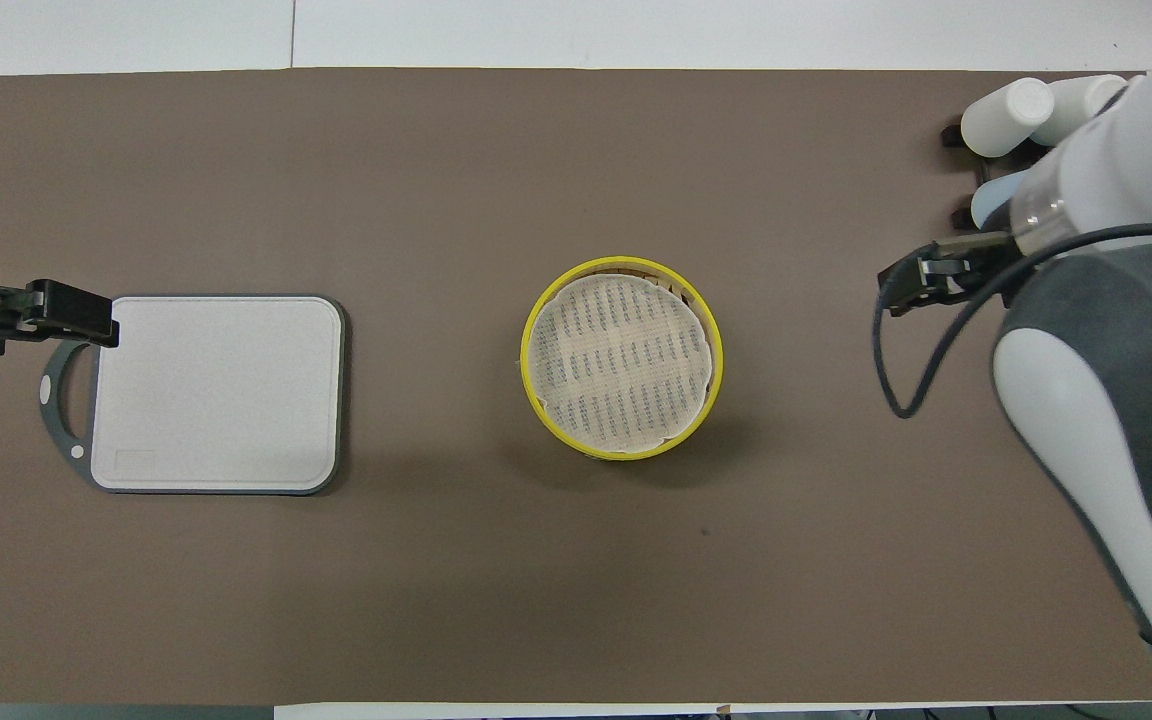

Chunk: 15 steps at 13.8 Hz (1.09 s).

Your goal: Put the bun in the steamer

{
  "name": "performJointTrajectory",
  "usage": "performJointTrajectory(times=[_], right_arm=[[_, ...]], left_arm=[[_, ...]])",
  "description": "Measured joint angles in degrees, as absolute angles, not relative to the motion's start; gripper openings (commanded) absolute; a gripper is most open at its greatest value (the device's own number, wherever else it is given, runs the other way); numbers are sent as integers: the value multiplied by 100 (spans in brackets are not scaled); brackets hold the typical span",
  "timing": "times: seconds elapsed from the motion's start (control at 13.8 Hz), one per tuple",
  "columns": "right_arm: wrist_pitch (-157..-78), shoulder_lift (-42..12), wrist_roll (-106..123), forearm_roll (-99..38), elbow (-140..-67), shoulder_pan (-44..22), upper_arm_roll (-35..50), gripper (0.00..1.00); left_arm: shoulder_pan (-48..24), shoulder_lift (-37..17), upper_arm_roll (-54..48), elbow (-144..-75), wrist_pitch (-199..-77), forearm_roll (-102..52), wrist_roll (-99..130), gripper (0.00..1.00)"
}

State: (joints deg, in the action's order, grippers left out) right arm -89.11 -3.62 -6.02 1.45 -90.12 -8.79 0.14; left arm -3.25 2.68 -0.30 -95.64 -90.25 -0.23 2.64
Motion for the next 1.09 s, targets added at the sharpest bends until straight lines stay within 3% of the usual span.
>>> performJointTrajectory(times=[0.43, 1.09], right_arm=[[-8416, 302, -64, 120, -9243, -622, -127, 100], [-8840, 26, -50, 123, -9282, -323, -141, 100]], left_arm=[[-325, 268, -28, -9564, -9036, -18, 264, 100], [-325, 268, -31, -9550, -9036, -18, 264, 100]])
